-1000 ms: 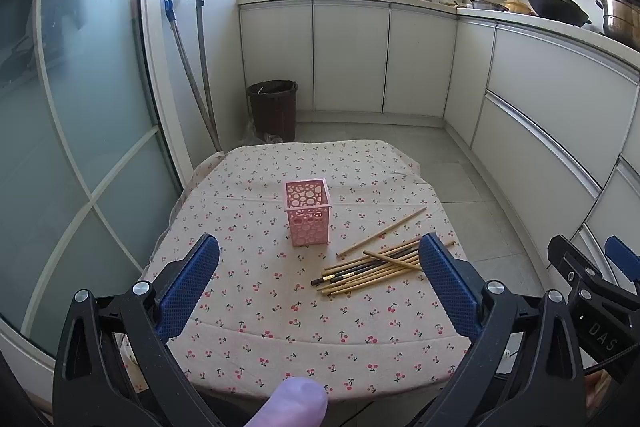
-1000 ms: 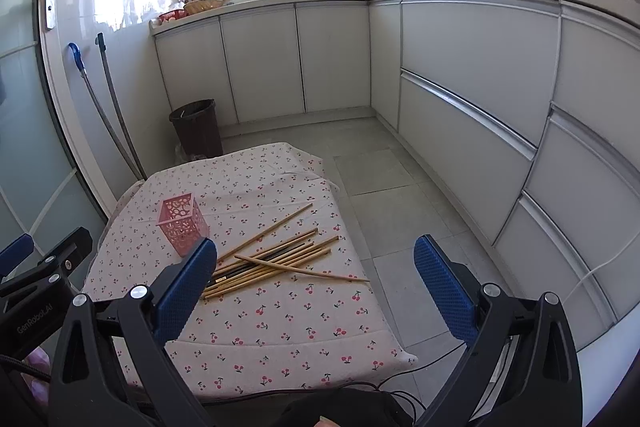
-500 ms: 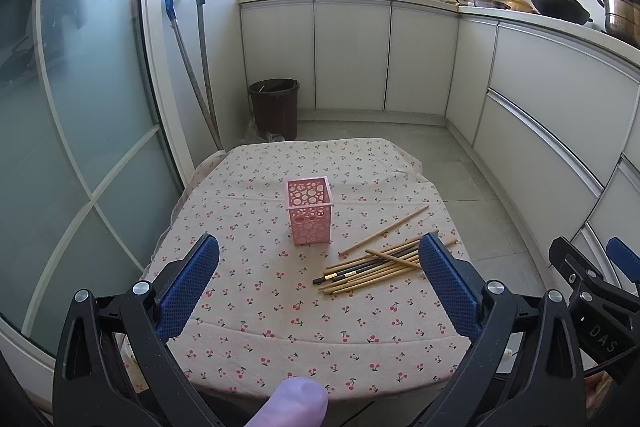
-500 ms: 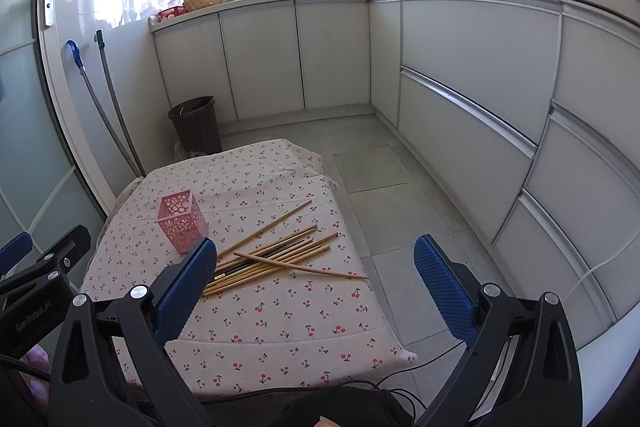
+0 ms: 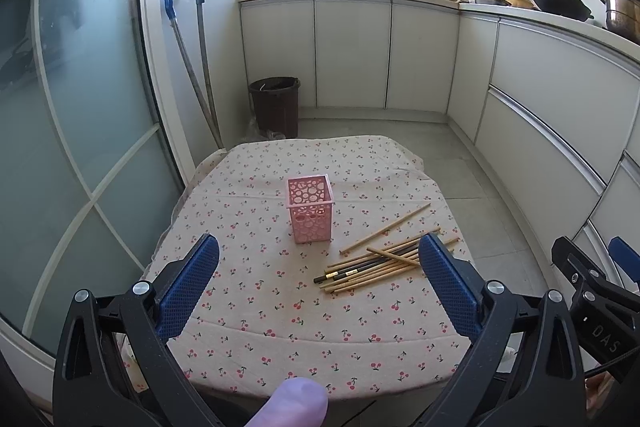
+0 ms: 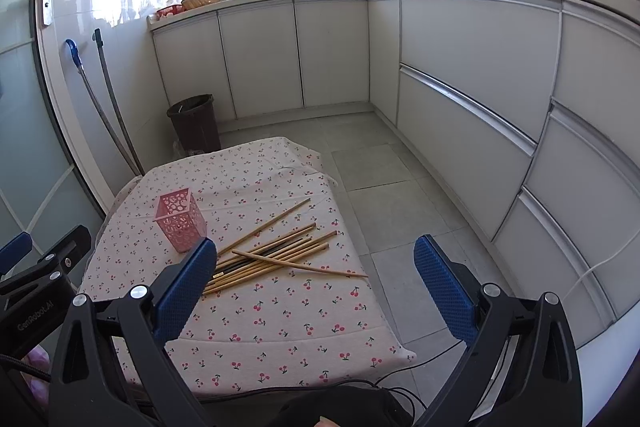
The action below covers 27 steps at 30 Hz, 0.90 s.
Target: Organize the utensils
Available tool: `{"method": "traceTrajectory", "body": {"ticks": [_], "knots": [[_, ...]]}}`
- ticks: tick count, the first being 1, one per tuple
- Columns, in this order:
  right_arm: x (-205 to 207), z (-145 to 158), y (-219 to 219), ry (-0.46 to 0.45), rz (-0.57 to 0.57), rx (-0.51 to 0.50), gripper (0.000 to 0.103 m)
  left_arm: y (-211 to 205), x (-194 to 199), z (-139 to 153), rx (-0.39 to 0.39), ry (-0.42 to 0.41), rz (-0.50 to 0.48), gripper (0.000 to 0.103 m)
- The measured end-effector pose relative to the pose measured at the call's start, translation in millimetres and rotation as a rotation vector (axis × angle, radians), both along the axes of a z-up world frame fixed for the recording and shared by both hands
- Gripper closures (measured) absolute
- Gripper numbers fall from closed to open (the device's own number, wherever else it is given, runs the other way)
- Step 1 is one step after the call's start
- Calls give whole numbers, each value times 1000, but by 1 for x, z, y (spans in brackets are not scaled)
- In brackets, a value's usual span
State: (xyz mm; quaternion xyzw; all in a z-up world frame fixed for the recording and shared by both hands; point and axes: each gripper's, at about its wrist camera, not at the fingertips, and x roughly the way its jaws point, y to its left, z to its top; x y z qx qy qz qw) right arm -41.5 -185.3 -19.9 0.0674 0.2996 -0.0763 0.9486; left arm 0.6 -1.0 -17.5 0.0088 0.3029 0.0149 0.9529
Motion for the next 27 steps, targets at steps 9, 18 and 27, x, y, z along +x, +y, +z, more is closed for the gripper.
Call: {"method": "traceTrajectory", "body": {"ticks": [9, 18, 27], "knots": [[3, -4, 0, 22, 0, 2, 7, 0, 5, -5, 3, 36, 4, 7], [7, -7, -53, -35, -13, 230, 7, 2, 50, -13, -21, 198, -53, 7], [45, -85, -125, 101, -27, 794, 7, -62, 161, -38, -99, 394, -407, 7]]}}
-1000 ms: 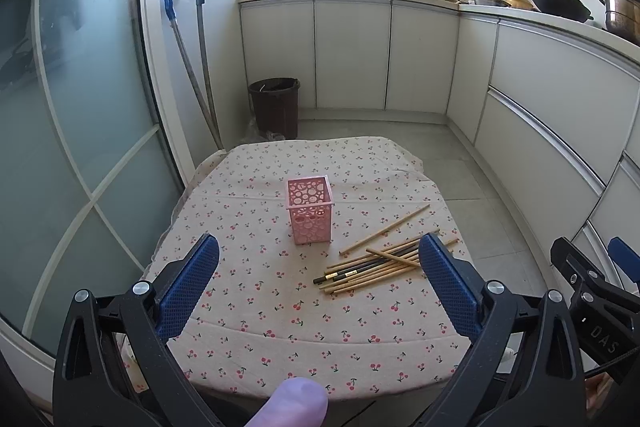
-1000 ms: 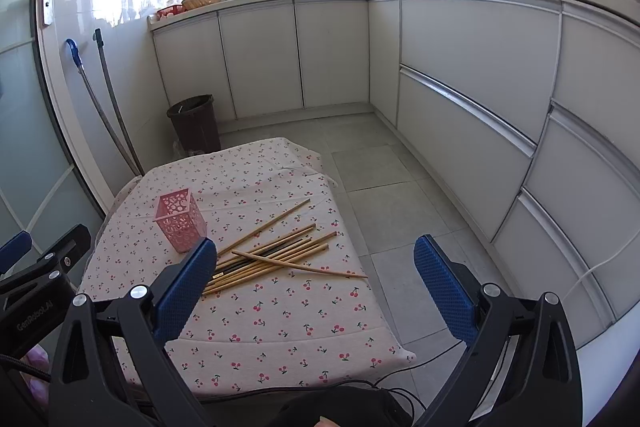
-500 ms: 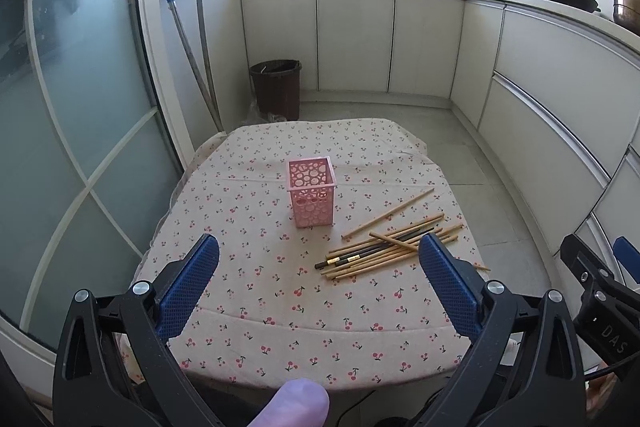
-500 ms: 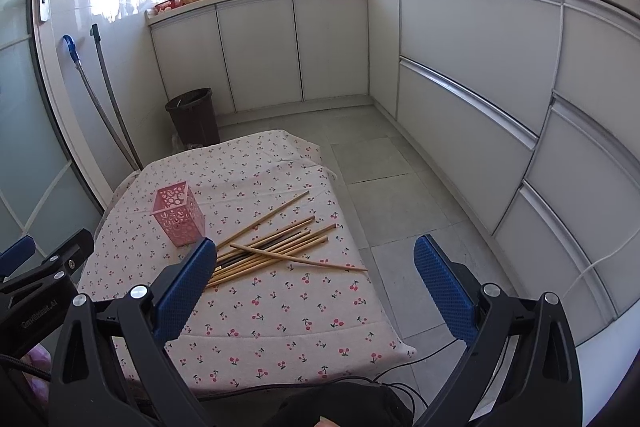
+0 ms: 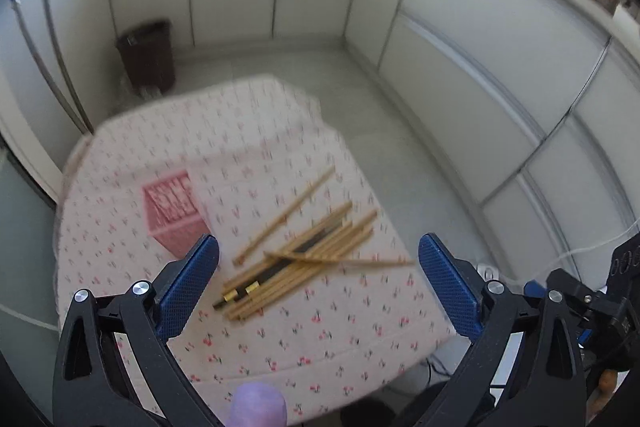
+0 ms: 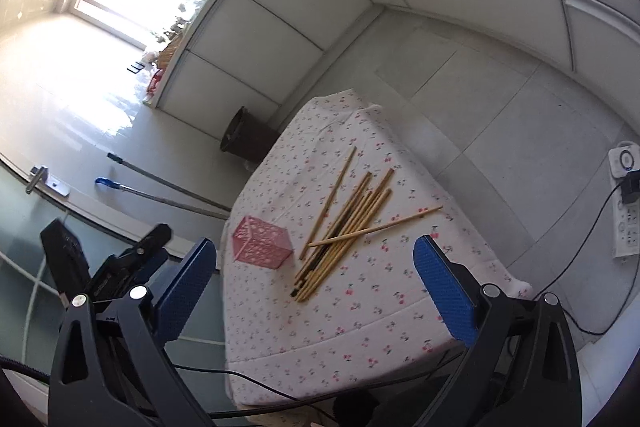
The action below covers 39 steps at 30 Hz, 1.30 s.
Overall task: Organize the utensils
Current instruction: 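Lower the left tool onto the chopstick pile and close on one chopstick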
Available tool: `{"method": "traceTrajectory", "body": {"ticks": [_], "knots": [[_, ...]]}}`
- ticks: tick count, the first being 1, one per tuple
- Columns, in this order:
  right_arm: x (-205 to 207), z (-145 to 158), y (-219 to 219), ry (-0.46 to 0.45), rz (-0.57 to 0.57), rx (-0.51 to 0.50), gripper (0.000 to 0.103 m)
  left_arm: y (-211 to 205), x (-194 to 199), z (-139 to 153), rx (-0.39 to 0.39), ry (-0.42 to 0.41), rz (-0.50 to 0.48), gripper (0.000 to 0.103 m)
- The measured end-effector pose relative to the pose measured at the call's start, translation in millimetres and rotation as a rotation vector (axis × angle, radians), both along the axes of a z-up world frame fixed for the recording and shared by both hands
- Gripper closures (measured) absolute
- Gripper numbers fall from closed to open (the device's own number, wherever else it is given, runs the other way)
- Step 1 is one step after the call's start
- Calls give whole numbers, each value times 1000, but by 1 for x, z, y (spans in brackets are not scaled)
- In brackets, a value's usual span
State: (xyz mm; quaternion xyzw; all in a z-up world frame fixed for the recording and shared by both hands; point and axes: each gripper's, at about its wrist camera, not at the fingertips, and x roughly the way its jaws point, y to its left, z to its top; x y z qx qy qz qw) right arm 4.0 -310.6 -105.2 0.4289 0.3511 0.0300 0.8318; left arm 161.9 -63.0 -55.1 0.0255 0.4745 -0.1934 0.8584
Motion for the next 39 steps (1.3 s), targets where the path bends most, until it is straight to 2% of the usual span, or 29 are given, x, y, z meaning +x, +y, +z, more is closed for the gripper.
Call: {"method": "traceTrajectory", "body": {"ticks": [3, 8, 11, 14, 16, 20, 21, 23, 25, 27, 31, 34, 37, 39], "knots": [[16, -42, -10, 91, -24, 127, 7, -23, 42, -48, 99, 115, 29, 7], [35, -115, -30, 259, -104, 311, 7, -63, 109, -97, 126, 220, 8, 9], [45, -146, -39, 323, -149, 376, 7, -88, 145, -125, 177, 249, -17, 20], [58, -169, -40, 377, -171, 391, 7, -101, 176, -150, 160, 290, -25, 29], [68, -182, -37, 404, -179, 408, 6, -110, 187, -164, 180, 314, -31, 36], [75, -181, -40, 406, -208, 404, 6, -113, 200, -190, 212, 361, -49, 54], [76, -182, -41, 404, -218, 412, 6, -111, 200, -192, 216, 354, -57, 55], [76, -182, -43, 408, -221, 405, 6, -110, 195, -191, 245, 316, -77, 66], [77, -181, -43, 415, -228, 385, 6, -105, 194, -191, 268, 290, -86, 89], [79, -179, -44, 418, -229, 360, 6, -97, 191, -189, 250, 280, -92, 91], [85, -170, -46, 406, -238, 329, 6, -79, 172, -165, 210, 138, -87, 92], [83, -160, -46, 395, -241, 305, 6, -67, 144, -121, 179, 3, -101, 93], [86, -151, -36, 413, -228, 260, 7, -44, 95, -63, 123, -133, -108, 95], [92, -143, -28, 430, -220, 206, 15, -26, 66, -30, 87, -202, -89, 96]]}}
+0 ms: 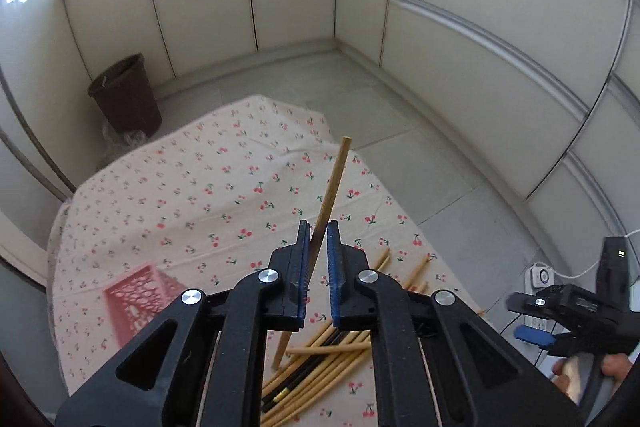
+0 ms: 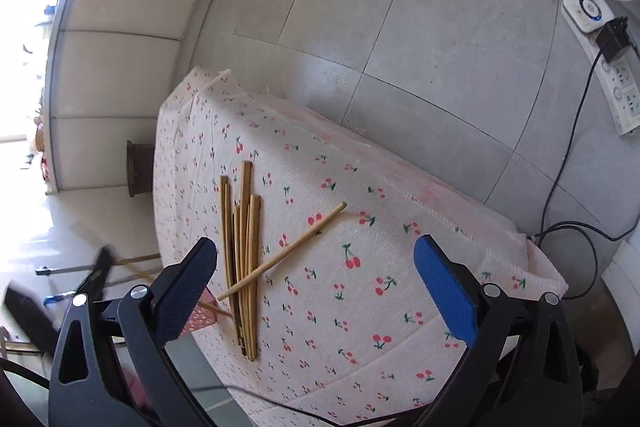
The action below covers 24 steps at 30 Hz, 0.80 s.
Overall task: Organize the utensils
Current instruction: 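Lower the left tool onto the chopstick pile and close on one chopstick, then lift the held chopstick with the left tool while the right tool grasps another chopstick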
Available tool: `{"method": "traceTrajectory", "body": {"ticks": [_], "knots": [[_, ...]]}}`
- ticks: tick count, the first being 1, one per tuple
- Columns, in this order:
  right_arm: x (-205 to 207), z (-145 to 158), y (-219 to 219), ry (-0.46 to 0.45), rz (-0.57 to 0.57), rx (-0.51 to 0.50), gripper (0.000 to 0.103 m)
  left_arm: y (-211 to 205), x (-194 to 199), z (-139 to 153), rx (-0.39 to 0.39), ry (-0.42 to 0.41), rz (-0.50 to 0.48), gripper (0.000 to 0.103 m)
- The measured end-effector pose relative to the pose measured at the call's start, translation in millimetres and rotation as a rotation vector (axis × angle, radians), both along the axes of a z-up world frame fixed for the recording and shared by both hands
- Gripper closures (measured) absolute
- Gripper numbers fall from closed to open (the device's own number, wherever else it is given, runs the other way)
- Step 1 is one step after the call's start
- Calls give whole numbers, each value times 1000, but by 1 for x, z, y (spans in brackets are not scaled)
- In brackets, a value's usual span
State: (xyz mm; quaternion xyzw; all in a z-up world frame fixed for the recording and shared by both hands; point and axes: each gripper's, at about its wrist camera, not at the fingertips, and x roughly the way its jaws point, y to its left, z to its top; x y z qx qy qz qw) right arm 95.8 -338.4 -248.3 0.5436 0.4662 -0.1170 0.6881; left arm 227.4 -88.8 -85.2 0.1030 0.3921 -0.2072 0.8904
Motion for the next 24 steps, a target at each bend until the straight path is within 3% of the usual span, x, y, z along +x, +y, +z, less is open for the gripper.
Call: {"method": "traceTrajectory", "body": {"ticks": [2, 4, 8, 11, 14, 16, 18, 20, 21, 22, 24], "knots": [[13, 7, 9, 38, 32, -105, 43, 12, -23, 24, -35, -58, 19, 98], [25, 5, 15, 76, 39, -96, 53, 30, -49, 44, -93, -100, 35, 98], [30, -1, 28, 133, 28, -45, 57, 59, -80, 64, -220, -155, 75, 103], [31, 9, 39, 106, 97, -117, 57, 81, -98, 68, -304, -187, 93, 103], [35, 15, 52, 42, 213, -100, 51, 108, -111, 63, -386, -177, 102, 103], [45, 22, 66, 50, 324, -197, 44, 120, -113, 62, -406, -152, 101, 103], [62, 31, 82, 43, 424, -290, 44, 127, -112, 58, -405, -127, 91, 103], [85, 38, 100, 39, 533, -340, 44, 128, -104, 44, -362, -29, 50, 102], [95, 40, 107, 40, 560, -356, 44, 126, -98, 31, -326, 44, 38, 95], [105, 43, 112, 43, 573, -355, 44, 123, -91, 14, -290, 112, 48, 81], [115, 48, 115, 28, 535, -317, 44, 115, -78, -26, -191, 245, 80, 75]]}}
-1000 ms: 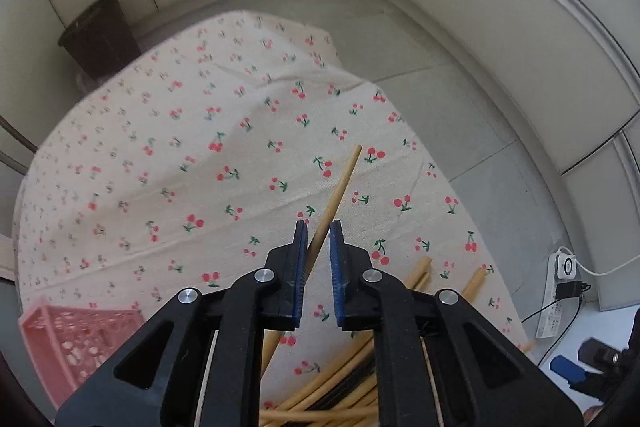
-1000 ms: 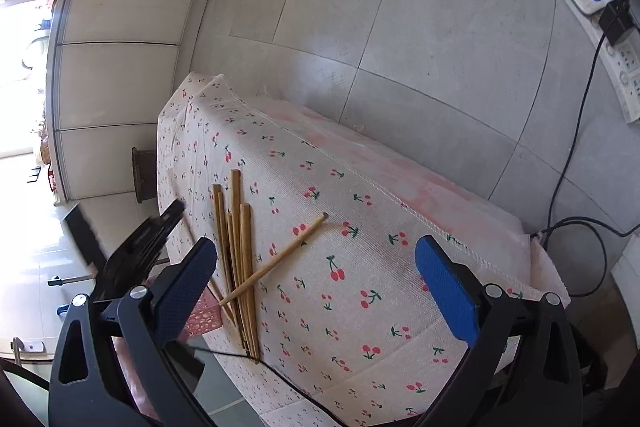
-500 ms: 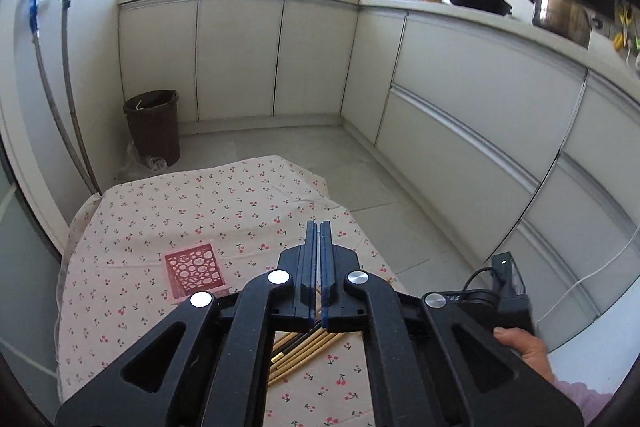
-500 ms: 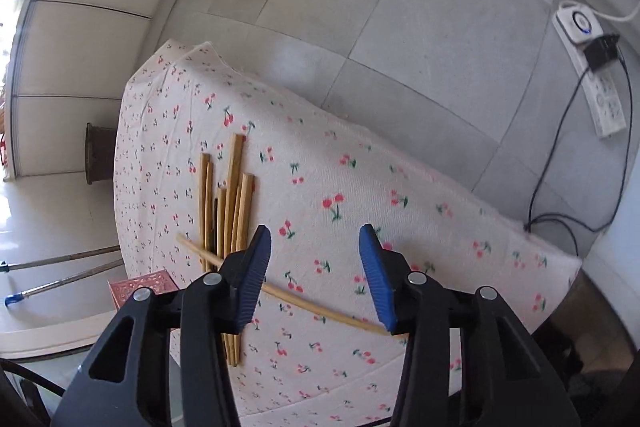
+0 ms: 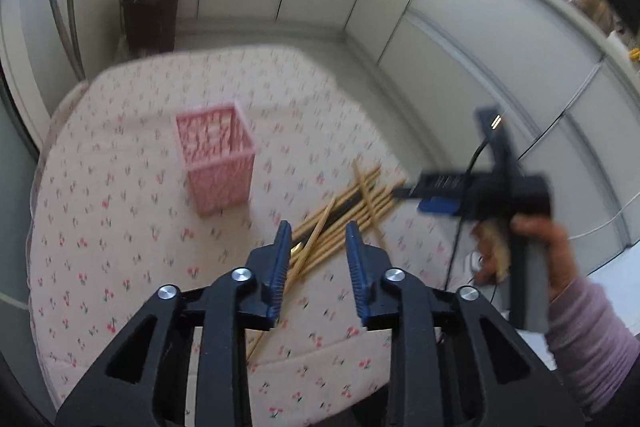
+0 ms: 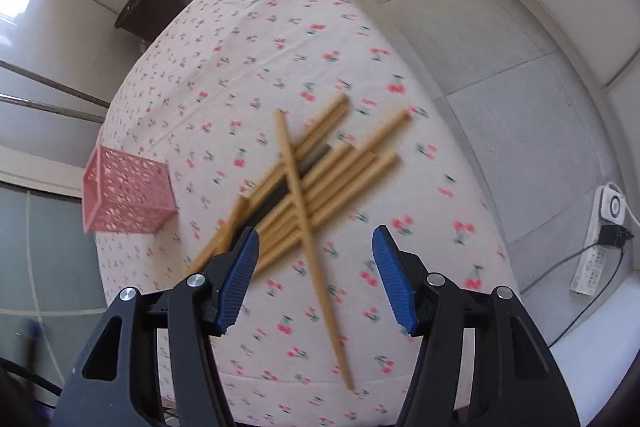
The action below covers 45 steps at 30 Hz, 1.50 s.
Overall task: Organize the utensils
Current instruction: 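Lift the held chopstick with the left tool while the right tool grasps another chopstick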
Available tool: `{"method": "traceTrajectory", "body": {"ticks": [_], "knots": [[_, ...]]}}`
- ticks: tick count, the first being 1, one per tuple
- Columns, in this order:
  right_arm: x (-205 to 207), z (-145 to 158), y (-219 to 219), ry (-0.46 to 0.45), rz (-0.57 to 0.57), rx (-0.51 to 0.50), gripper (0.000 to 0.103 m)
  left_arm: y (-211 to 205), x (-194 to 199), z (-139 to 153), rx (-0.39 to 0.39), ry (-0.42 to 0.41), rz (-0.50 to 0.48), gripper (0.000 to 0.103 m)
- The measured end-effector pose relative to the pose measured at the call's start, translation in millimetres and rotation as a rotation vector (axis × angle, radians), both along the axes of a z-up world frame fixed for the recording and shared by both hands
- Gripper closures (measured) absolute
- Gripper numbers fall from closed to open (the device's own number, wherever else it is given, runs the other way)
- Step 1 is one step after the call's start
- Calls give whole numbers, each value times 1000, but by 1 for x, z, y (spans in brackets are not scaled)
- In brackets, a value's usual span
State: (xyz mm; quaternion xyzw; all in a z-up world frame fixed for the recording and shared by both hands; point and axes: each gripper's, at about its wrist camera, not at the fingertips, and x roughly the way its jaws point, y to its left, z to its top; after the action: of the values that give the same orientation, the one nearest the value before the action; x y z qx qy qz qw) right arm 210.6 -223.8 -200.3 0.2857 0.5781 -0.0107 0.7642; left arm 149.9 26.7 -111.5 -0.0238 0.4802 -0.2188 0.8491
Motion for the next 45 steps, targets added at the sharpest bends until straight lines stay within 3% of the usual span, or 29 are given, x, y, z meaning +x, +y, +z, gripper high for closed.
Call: {"method": "traceTrajectory", "body": {"ticks": [1, 4, 9, 13, 18, 23, 29, 31, 33, 36, 41, 45], "knots": [[1, 4, 2, -18, -21, 23, 44, -7, 6, -19, 67, 51, -5, 75], [-13, 11, 1, -107, -79, 56, 38, -29, 19, -45, 162, 85, -43, 73], [-53, -2, -14, -188, -168, 108, 35, -66, 41, -61, 151, 79, -121, 72], [-57, -7, -23, -172, -102, 84, 34, -89, 63, -88, 228, 83, -151, 72], [-48, -3, -35, -204, -43, 67, 30, -91, 83, -114, 245, 143, -141, 72], [-32, -17, -39, -181, -3, 114, 30, -87, 95, -127, 233, 179, -119, 72], [-18, -37, -46, -152, -9, 173, 28, -97, 93, -123, 245, 156, -156, 73], [-15, -44, -46, -136, -11, 189, 28, -102, 92, -126, 278, 143, -163, 78], [-11, -49, -44, -120, -4, 199, 28, -101, 95, -126, 254, 156, -154, 81], [-7, -48, -39, -113, 14, 177, 28, -98, 95, -120, 236, 136, -138, 96], [9, -36, -19, -123, 86, 59, 28, -87, 78, -97, 227, 80, -107, 97], [33, -30, 10, -99, 204, -146, 28, -63, 57, -52, 148, -11, -60, 97]]}}
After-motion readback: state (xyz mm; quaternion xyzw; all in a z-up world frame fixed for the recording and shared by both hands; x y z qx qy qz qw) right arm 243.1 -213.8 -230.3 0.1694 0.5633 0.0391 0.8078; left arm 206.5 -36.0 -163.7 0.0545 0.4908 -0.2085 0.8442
